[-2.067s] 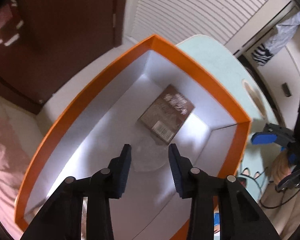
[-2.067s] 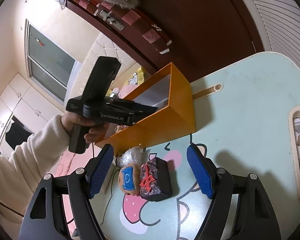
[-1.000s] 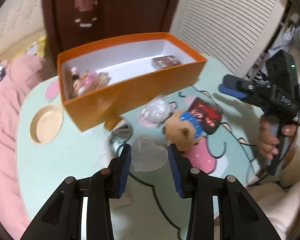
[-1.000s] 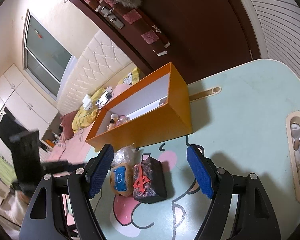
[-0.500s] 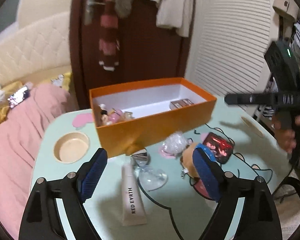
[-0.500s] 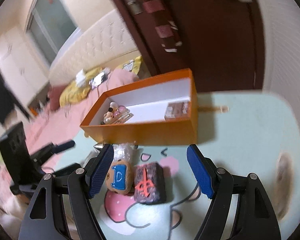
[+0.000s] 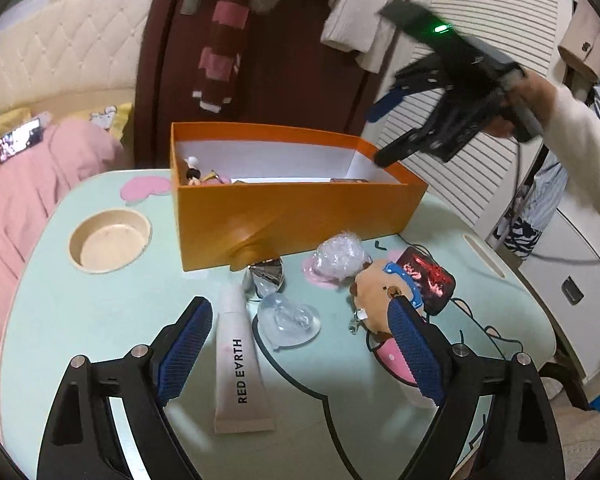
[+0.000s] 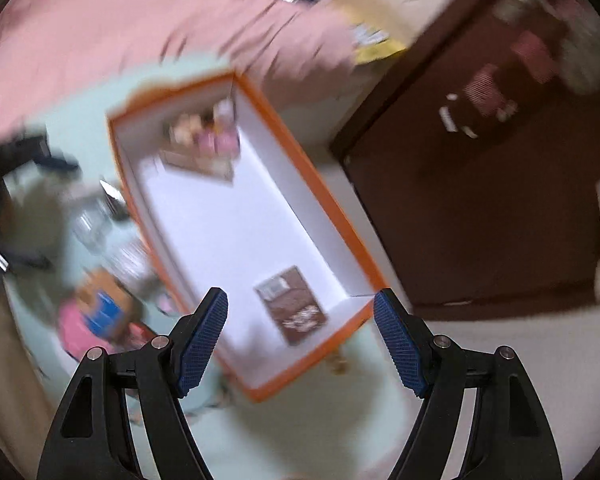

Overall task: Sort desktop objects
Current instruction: 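Reach the right gripper into the box and grasp the brown carton, then carry the brown carton out with the right gripper and set it beside the dark red box, then reach the left gripper into the box and grasp the figurine with keyring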

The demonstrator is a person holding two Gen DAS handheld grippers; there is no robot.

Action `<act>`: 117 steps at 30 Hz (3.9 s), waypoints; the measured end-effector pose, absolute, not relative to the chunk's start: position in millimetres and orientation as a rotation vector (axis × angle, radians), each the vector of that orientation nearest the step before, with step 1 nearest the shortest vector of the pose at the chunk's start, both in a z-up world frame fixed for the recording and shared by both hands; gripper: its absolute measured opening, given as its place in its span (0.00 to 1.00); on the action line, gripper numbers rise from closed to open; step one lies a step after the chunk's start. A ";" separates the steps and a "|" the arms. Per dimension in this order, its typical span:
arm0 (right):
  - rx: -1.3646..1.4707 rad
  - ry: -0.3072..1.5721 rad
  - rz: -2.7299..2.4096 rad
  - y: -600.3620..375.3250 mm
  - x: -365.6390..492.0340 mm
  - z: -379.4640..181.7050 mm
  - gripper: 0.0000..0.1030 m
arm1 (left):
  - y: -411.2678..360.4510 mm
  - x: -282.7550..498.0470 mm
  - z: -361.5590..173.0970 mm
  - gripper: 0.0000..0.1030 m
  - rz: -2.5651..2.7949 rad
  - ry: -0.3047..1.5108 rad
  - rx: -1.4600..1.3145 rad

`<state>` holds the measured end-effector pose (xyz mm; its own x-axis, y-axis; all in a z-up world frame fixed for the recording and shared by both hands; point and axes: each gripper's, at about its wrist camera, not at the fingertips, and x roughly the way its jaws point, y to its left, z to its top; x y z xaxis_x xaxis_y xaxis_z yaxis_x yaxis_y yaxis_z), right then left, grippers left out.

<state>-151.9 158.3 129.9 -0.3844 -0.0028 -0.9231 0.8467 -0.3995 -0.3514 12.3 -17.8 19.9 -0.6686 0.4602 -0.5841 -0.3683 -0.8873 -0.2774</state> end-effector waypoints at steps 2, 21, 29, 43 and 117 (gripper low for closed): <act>1.265 1.288 -1.750 150.4 -161.6 115.7 0.74 | -17.9 12.5 18.1 0.86 2.502 -0.197 -0.939; 1.669 1.343 -1.243 133.8 -224.2 42.6 0.45 | -23.7 9.8 13.4 0.87 2.485 -0.265 -0.973; 1.567 1.123 -1.476 138.9 -231.8 93.8 0.44 | -23.3 10.1 10.9 0.87 2.492 -0.263 -0.986; 1.310 0.453 -2.019 208.3 -108.9 153.2 0.44 | -43.5 8.7 13.2 0.87 2.518 -0.422 -0.937; 0.977 -0.724 -2.275 318.5 -37.6 68.1 0.72 | 35.7 -183.8 34.1 0.20 2.363 0.292 -1.742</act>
<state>-37.6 318.5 68.1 -0.5814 -0.6664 -0.4668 0.2738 -0.7005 0.6591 -183.8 35.7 34.1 -0.2910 0.0365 -0.9560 -0.2684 -0.9623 0.0450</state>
